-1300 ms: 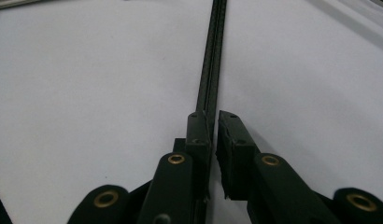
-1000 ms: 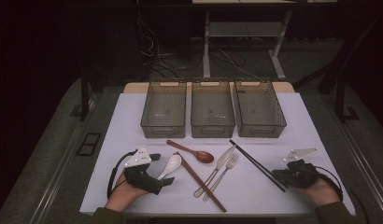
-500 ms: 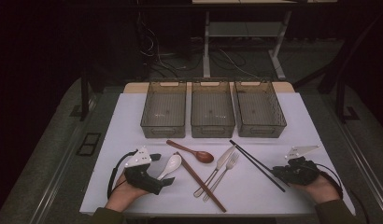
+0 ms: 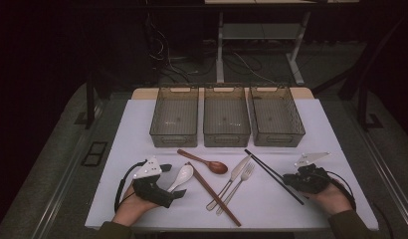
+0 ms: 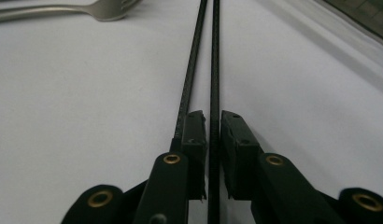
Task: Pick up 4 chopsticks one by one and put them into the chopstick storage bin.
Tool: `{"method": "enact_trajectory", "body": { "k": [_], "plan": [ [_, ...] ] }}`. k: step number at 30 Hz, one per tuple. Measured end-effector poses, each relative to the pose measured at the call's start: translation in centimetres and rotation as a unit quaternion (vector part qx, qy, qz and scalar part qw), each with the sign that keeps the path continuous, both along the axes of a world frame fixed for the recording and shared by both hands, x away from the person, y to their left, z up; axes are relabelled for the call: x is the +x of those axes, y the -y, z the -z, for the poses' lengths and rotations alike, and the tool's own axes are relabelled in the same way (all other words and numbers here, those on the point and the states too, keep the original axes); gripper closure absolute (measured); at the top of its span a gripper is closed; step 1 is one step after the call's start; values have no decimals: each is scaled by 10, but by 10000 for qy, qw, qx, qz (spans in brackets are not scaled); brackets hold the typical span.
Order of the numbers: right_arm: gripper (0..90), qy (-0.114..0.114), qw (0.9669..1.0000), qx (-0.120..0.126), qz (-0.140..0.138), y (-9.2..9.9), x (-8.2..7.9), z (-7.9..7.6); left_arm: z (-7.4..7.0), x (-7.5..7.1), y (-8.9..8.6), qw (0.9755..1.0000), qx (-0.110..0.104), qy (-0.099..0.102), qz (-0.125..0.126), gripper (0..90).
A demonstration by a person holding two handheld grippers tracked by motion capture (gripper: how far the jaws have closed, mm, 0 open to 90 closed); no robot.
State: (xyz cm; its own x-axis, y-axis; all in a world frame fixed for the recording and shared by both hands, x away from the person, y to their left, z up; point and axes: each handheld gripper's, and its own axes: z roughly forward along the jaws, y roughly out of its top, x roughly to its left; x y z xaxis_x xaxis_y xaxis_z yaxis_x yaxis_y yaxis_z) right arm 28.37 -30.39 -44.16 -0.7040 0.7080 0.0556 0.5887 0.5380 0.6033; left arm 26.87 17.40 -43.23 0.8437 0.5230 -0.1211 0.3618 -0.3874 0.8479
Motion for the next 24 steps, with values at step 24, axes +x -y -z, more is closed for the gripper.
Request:
{"method": "enact_trajectory", "body": {
  "k": [24],
  "plan": [
    [852,-15,10000,88,7,4,0,0,1,0,0,10000,17,-1,23,0]
  ]
}}
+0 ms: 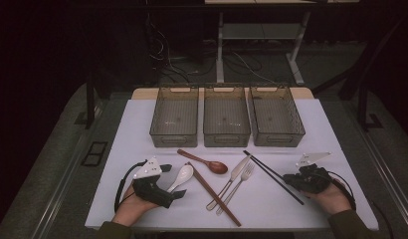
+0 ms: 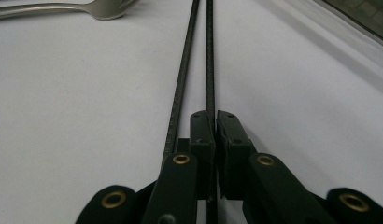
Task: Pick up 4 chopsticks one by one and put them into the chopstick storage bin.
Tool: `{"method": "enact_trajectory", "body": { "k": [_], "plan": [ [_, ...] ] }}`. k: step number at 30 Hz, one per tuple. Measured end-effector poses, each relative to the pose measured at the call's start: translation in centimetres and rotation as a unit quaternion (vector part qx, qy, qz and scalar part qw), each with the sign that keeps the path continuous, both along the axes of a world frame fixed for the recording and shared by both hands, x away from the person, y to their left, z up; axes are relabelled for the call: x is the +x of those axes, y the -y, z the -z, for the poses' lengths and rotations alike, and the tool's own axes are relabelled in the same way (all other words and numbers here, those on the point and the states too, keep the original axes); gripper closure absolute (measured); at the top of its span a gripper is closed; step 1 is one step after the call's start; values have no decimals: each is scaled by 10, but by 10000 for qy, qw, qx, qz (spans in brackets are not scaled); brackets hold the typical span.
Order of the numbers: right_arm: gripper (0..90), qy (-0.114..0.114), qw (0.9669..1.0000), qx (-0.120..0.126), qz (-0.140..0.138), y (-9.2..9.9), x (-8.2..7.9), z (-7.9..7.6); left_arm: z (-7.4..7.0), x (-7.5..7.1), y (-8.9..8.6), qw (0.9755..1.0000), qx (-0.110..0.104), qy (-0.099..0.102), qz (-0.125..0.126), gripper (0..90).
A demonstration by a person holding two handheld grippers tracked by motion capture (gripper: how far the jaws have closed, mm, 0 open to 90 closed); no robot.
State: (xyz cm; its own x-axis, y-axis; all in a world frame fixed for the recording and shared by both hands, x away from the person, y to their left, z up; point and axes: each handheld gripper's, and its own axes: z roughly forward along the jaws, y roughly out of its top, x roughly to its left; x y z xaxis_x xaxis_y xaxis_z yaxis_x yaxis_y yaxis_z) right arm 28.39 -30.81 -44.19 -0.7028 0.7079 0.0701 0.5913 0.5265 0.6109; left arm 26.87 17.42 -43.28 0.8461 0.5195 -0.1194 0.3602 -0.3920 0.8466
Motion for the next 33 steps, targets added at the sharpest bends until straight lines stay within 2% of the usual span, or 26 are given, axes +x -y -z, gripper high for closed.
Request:
{"method": "enact_trajectory", "body": {
  "k": [13,23,25,33],
  "plan": [
    [853,14,9998,91,160,15,-1,-4,0,0,0,10000,-3,-3,4,0],
    [853,148,9993,288,195,24,-4,-10,0,0,0,10000,-1,-10,11,0],
    [853,117,9992,324,212,24,-5,-11,0,0,0,10000,-2,-11,13,0],
    [853,283,9981,522,176,30,-10,-22,0,0,0,10000,-10,-8,9,0]
  ]
}}
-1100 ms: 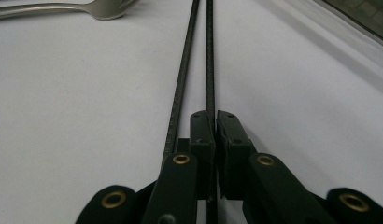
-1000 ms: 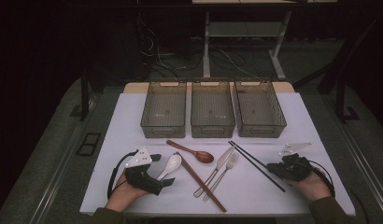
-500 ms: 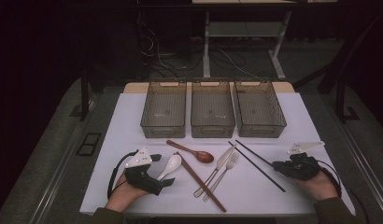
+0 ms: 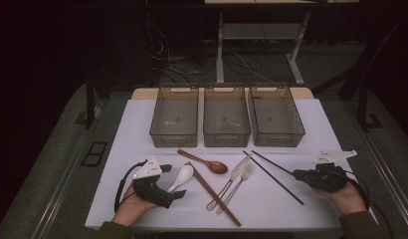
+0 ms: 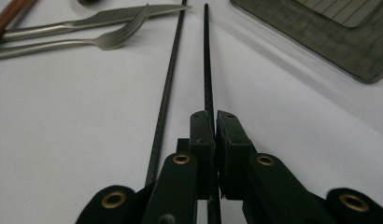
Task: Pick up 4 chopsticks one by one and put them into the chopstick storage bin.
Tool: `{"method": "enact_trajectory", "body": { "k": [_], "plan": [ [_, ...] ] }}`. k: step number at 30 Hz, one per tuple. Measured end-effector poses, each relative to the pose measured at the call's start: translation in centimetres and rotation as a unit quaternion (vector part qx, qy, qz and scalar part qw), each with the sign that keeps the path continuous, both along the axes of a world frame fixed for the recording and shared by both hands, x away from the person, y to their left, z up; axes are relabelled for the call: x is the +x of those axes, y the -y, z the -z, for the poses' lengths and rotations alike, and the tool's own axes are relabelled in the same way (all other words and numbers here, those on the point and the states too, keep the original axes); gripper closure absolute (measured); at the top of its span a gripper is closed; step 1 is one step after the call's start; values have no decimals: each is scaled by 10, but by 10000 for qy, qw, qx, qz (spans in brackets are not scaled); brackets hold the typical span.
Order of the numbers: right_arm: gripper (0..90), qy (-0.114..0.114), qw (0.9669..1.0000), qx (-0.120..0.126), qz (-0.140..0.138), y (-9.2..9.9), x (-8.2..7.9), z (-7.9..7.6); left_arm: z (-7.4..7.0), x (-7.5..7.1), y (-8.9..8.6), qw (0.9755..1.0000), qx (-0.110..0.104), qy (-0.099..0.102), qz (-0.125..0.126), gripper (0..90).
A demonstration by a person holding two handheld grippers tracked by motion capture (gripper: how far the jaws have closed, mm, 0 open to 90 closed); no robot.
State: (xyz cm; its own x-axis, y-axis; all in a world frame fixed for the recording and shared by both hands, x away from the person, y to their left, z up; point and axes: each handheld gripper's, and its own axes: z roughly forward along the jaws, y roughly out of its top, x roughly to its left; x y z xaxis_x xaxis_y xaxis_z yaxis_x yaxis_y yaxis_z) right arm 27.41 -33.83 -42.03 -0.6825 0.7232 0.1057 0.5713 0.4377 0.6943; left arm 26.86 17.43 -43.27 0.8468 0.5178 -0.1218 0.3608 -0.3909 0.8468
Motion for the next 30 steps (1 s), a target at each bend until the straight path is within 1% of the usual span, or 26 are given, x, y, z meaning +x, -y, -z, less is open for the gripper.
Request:
{"method": "enact_trajectory", "body": {
  "k": [3,4,10,15,19,21,22,25,30],
  "plan": [
    [852,46,10000,58,-7,2,-1,-2,0,0,0,10000,0,-3,-2,0],
    [853,96,9999,86,-28,3,-1,-4,0,0,0,10000,-3,-2,-2,0],
    [853,224,9991,351,-68,8,-5,-13,0,0,0,10000,-10,-3,-3,0],
    [853,366,9975,582,-138,13,-6,-20,0,0,0,10000,-8,-7,-1,0],
    [853,410,9961,761,-195,14,-7,-25,1,0,0,10000,-1,-17,6,0],
    [853,428,9955,801,-261,13,-6,-27,1,0,1,10000,-16,-13,7,0],
    [853,449,9950,825,-342,10,-6,-28,1,0,1,10000,-19,-18,7,0],
    [853,467,9947,811,-417,8,-5,-30,1,0,2,10000,2,-29,20,0],
    [852,487,9937,863,-528,2,0,-34,1,0,2,10000,-5,-32,32,0]
  ]
}}
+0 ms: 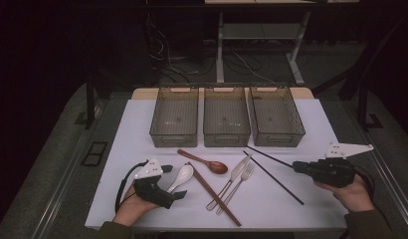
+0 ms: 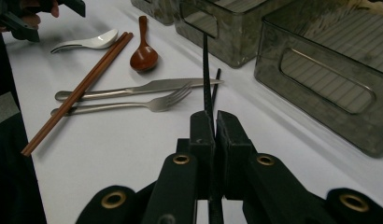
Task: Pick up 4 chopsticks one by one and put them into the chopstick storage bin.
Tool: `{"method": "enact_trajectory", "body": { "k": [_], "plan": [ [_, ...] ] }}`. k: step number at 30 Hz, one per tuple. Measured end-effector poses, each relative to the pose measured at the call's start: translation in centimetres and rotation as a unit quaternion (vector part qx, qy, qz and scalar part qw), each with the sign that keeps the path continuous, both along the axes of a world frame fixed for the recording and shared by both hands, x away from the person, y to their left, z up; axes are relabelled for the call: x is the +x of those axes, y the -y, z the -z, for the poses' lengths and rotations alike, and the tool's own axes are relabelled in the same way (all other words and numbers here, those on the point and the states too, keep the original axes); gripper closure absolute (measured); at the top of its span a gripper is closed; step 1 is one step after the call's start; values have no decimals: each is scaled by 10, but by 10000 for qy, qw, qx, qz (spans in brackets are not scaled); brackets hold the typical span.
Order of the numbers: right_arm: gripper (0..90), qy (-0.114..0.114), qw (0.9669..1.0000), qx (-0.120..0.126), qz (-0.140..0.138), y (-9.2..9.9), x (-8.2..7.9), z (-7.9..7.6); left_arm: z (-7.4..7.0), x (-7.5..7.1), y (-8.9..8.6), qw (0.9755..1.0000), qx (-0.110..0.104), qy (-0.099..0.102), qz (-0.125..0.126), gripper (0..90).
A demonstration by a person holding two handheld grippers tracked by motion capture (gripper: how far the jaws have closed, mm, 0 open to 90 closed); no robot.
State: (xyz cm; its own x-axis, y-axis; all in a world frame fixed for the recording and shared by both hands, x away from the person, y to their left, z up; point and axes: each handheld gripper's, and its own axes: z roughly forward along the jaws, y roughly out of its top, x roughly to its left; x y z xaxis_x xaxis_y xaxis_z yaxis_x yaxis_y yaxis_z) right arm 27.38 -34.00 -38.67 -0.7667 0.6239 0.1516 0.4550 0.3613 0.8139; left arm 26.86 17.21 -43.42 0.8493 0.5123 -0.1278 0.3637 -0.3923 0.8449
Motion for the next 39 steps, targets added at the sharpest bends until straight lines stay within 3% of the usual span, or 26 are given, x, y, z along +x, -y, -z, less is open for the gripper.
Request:
{"method": "enact_trajectory", "body": {
  "k": [12,39],
  "plan": [
    [852,106,9996,177,-168,-16,9,-10,0,0,0,10000,-9,11,12,0],
    [852,254,9986,307,-360,-55,32,-19,0,-1,1,10000,-39,-12,16,0]
  ]
}}
